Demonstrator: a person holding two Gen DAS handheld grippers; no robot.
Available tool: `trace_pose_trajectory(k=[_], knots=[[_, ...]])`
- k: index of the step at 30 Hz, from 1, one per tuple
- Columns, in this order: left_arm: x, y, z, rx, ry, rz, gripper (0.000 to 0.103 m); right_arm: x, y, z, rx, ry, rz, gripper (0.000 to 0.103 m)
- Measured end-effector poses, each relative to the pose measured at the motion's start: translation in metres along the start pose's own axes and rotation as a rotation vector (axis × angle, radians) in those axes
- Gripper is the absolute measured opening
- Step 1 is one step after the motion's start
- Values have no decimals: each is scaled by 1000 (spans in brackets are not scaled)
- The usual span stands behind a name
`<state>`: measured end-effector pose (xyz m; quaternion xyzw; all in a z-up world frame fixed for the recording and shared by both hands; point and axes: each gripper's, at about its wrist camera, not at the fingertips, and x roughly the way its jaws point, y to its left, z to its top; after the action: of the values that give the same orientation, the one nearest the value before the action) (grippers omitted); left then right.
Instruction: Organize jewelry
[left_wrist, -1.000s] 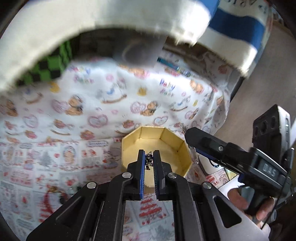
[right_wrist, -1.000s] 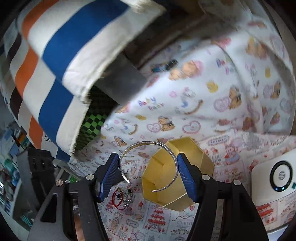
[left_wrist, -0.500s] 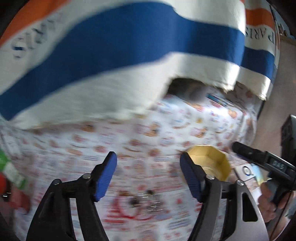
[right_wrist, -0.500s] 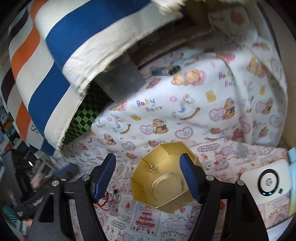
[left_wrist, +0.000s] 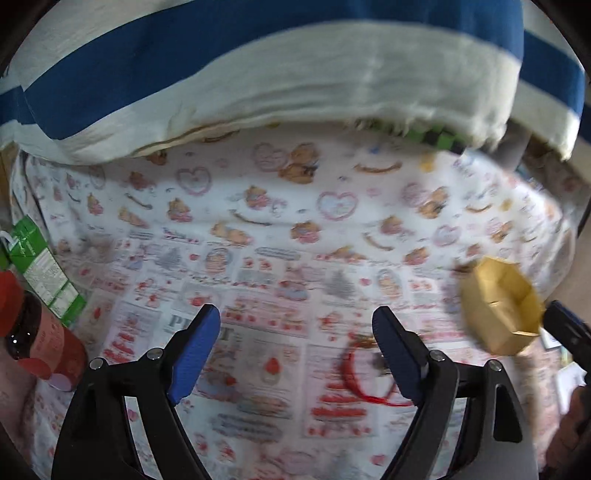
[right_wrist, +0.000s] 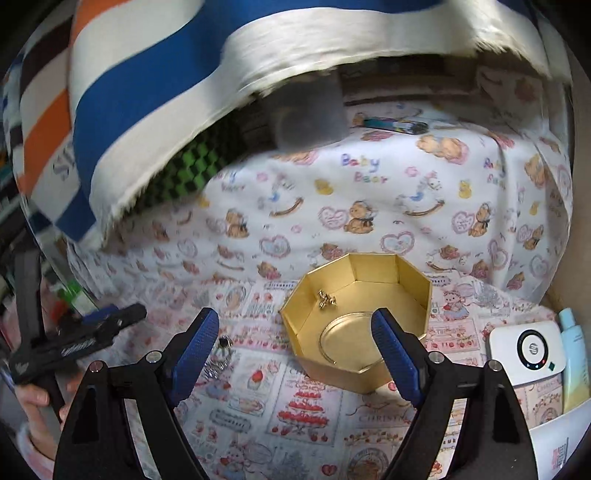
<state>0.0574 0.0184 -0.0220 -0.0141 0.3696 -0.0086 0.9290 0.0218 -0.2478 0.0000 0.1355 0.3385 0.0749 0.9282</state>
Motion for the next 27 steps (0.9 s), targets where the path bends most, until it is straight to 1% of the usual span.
trace_pose_trajectory(k=[2, 3, 5, 9, 10, 12, 13, 14, 15, 16, 17, 18, 20, 21, 22, 24, 26, 27], knots=[[3, 0, -3, 2, 17, -4, 83, 3, 2, -3, 5, 21, 10, 86], [3, -1, -4, -13, 11, -74, 83, 4, 3, -4, 5, 29, 16, 86], [6, -1, -5, -24, 33, -107, 83, 7, 4, -5, -1, 40, 9, 86], [12, -6, -8, -24, 49, -141, 83, 10, 2, -6, -19, 35, -39, 86], [14, -9, -9, -13, 48, -144, 83, 12, 3, -5, -24, 34, -50, 86], [16, -15, -11, 18, 43, -159, 80, 13, 3, -5, -34, 31, -68, 86], [15, -19, -12, 37, 40, -178, 73, 13, 3, -5, -39, 31, -72, 86], [16, -22, -13, 49, 46, -204, 64, 13, 3, -5, -40, 30, -72, 86], [18, -25, -14, 54, 72, -262, 58, 12, 3, -5, -40, 28, -72, 86], [21, -26, -14, 47, 101, -320, 48, 12, 4, -5, -41, 23, -74, 86], [23, -28, -15, 35, 123, -365, 42, 12, 5, -6, -42, 19, -76, 86], [25, -29, -16, 26, 141, -400, 39, 12, 5, -6, -44, 17, -78, 86], [29, -33, -17, 22, 156, -420, 31, 13, 7, -8, -49, 17, -86, 86], [31, -35, -18, 21, 162, -412, 29, 14, 8, -9, -51, 21, -85, 86], [33, -37, -18, 28, 168, -397, 24, 15, 9, -9, -54, 26, -81, 86], [34, -40, -19, 42, 166, -391, 20, 16, 10, -10, -58, 30, -76, 86], [37, -44, -20, 58, 167, -386, 9, 16, 11, -10, -59, 29, -74, 86], [37, -47, -19, 68, 163, -391, 9, 15, 11, -10, -57, 28, -71, 86]])
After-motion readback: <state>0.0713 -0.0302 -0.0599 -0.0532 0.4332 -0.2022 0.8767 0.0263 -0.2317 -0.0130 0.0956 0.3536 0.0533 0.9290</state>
